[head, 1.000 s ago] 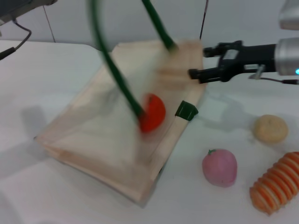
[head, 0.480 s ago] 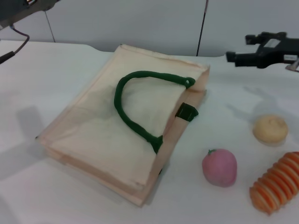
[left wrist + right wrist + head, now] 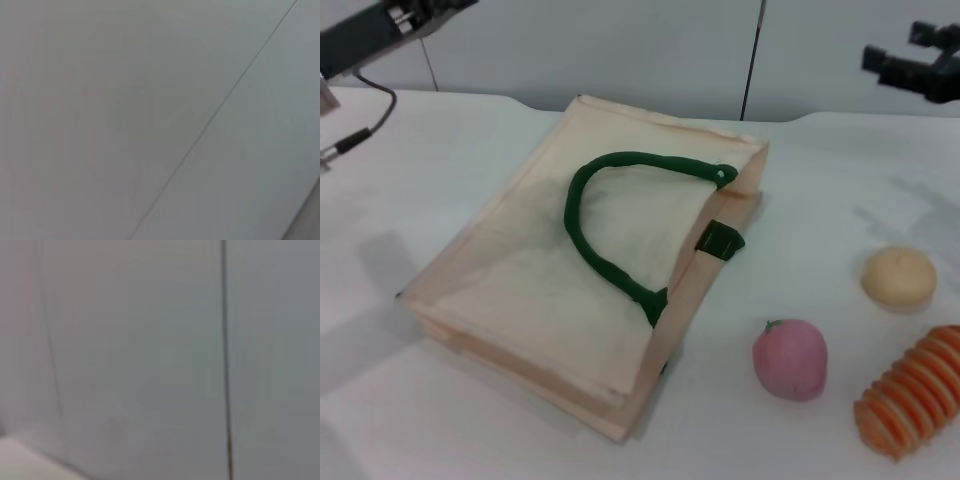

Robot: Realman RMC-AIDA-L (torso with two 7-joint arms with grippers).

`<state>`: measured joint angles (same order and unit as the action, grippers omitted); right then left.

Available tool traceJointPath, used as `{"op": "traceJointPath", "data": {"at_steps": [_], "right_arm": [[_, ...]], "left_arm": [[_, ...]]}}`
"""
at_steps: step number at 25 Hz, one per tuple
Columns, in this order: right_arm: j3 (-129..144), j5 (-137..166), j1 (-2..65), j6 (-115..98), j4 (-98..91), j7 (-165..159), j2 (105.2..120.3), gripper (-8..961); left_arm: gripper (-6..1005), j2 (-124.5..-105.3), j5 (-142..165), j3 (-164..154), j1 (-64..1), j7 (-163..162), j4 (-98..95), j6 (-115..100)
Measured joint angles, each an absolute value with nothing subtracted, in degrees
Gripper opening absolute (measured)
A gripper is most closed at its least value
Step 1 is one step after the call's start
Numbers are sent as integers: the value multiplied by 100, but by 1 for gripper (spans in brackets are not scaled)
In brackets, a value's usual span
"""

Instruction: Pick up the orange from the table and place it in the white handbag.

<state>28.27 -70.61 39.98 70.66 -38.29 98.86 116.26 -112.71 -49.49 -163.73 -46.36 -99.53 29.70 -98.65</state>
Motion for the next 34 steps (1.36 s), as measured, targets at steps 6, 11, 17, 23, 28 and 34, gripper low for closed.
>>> {"op": "traceJointPath", "data": {"at_steps": [6, 11, 17, 23, 28, 34], "right_arm": [[2821, -8629, 3608, 7081, -3233, 11064, 11634, 887], [2821, -9510, 3437, 7102, -2700, 11972, 11644, 886], [2821, -10624, 3313, 7153, -1924, 13221, 11641, 886], [2821, -11541, 3260, 7160, -1196, 14423, 11640, 886], [2821, -12186, 3184, 7161, -801, 14929, 11646, 886], [2807, -12503, 3126, 7163, -704, 15002, 11645, 886]], "left_arm": [[620, -11580, -5569, -16355, -4444, -8676, 2955, -9544], [617, -11630, -6137, -16337, -4127, -7382, 2402, -9324], [615, -11645, -6568, -16330, -3874, -6030, 1709, -8795], [615, -11651, -7032, -16330, -3669, -4406, 896, -8254], [615, -11654, -7519, -16323, -3484, -3093, 219, -8069], [615, -11655, -8127, -16321, -3315, -2322, -220, -7929]]}}
